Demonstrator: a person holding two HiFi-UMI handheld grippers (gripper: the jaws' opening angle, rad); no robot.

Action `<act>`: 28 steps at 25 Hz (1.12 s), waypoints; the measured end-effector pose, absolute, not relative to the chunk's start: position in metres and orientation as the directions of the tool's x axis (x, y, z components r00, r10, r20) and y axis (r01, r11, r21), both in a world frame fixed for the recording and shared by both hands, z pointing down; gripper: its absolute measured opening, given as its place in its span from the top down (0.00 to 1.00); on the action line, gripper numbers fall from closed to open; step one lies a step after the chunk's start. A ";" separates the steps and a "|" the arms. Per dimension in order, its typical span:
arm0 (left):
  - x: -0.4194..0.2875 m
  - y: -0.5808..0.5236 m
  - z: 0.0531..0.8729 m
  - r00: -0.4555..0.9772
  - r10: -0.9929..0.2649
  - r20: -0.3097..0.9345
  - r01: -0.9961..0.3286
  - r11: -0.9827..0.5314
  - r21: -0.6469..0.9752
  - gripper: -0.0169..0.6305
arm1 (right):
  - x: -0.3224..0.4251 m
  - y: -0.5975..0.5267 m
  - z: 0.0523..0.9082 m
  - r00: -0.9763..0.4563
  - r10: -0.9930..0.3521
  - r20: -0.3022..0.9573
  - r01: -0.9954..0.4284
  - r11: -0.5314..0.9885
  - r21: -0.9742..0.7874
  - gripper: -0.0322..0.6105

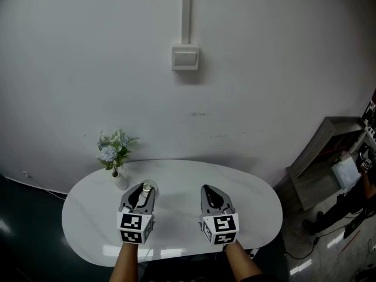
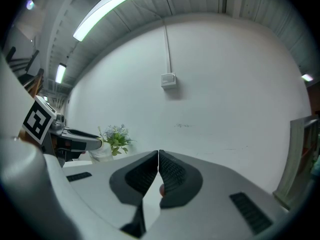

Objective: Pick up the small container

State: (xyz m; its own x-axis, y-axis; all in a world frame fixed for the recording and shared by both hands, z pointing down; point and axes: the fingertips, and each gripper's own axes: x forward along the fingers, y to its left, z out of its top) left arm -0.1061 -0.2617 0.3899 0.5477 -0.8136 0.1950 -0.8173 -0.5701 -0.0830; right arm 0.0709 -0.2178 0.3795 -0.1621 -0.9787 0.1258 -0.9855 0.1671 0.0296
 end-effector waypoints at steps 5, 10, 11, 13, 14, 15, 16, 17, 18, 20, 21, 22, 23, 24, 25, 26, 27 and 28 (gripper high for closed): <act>-0.108 -0.262 0.386 0.547 -0.815 0.192 -0.818 -0.569 -0.085 0.77 | 0.071 -0.216 0.377 -0.156 -0.980 0.122 -0.986 0.161 0.033 0.85; -0.110 -0.262 0.386 0.543 -0.817 0.196 -0.821 -0.565 -0.078 0.77 | 0.072 -0.214 0.377 -0.156 -0.980 0.125 -0.986 0.161 0.035 0.85; -0.109 -0.261 0.386 0.544 -0.816 0.196 -0.821 -0.566 -0.078 0.77 | 0.072 -0.214 0.377 -0.155 -0.980 0.126 -0.986 0.160 0.036 0.85; -0.109 -0.261 0.386 0.546 -0.815 0.195 -0.819 -0.568 -0.077 0.77 | 0.072 -0.215 0.377 -0.154 -0.980 0.128 -0.986 0.160 0.037 0.85; -0.109 -0.261 0.386 0.547 -0.814 0.195 -0.819 -0.569 -0.076 0.77 | 0.072 -0.215 0.377 -0.154 -0.980 0.129 -0.986 0.160 0.038 0.85; -0.109 -0.261 0.386 0.547 -0.814 0.195 -0.819 -0.569 -0.076 0.77 | 0.071 -0.216 0.377 -0.154 -0.980 0.129 -0.986 0.160 0.038 0.85; -0.110 -0.261 0.386 0.547 -0.814 0.195 -0.819 -0.569 -0.075 0.77 | 0.071 -0.216 0.378 -0.154 -0.980 0.129 -0.986 0.160 0.039 0.85; -0.110 -0.261 0.387 0.547 -0.814 0.195 -0.819 -0.569 -0.075 0.77 | 0.070 -0.217 0.378 -0.154 -0.980 0.129 -0.986 0.160 0.039 0.85; -0.110 -0.261 0.387 0.547 -0.814 0.196 -0.819 -0.569 -0.075 0.77 | 0.070 -0.217 0.378 -0.153 -0.980 0.130 -0.986 0.159 0.039 0.85; -0.111 -0.261 0.387 0.547 -0.814 0.196 -0.819 -0.569 -0.075 0.77 | 0.070 -0.217 0.378 -0.153 -0.979 0.131 -0.986 0.159 0.040 0.85; -0.111 -0.261 0.387 0.547 -0.814 0.196 -0.819 -0.569 -0.074 0.77 | 0.070 -0.218 0.378 -0.153 -0.979 0.132 -0.986 0.160 0.041 0.85; -0.111 -0.262 0.387 0.547 -0.814 0.196 -0.820 -0.568 -0.072 0.77 | 0.069 -0.218 0.378 -0.153 -0.979 0.134 -0.986 0.160 0.041 0.85; -0.112 -0.261 0.386 0.547 -0.814 0.196 -0.820 -0.568 -0.070 0.77 | 0.069 -0.218 0.378 -0.153 -0.979 0.135 -0.986 0.159 0.041 0.85; -0.112 -0.261 0.386 0.547 -0.814 0.196 -0.820 -0.568 -0.069 0.77 | 0.069 -0.217 0.378 -0.152 -0.979 0.137 -0.986 0.159 0.042 0.85; -0.112 -0.261 0.386 0.547 -0.814 0.196 -0.820 -0.568 -0.068 0.77 | 0.069 -0.217 0.379 -0.152 -0.979 0.138 -0.986 0.159 0.042 0.85; -0.112 -0.261 0.386 0.548 -0.813 0.196 -0.820 -0.569 -0.069 0.77 | 0.070 -0.217 0.379 -0.151 -0.979 0.138 -0.987 0.158 0.042 0.85; -0.112 -0.261 0.386 0.548 -0.813 0.195 -0.819 -0.569 -0.069 0.77 | 0.070 -0.217 0.379 -0.150 -0.979 0.139 -0.987 0.158 0.042 0.85; -0.112 -0.261 0.386 0.549 -0.813 0.194 -0.819 -0.570 -0.068 0.77 | 0.070 -0.217 0.379 -0.150 -0.979 0.138 -0.987 0.157 0.042 0.85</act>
State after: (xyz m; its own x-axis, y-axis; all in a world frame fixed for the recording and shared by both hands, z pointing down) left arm -0.1116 -0.2606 0.3860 0.5491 -0.8129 0.1944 -0.8191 -0.5696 -0.0680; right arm 0.0696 -0.2166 0.3792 -0.1501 -0.9790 0.1382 -0.9866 0.1573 0.0424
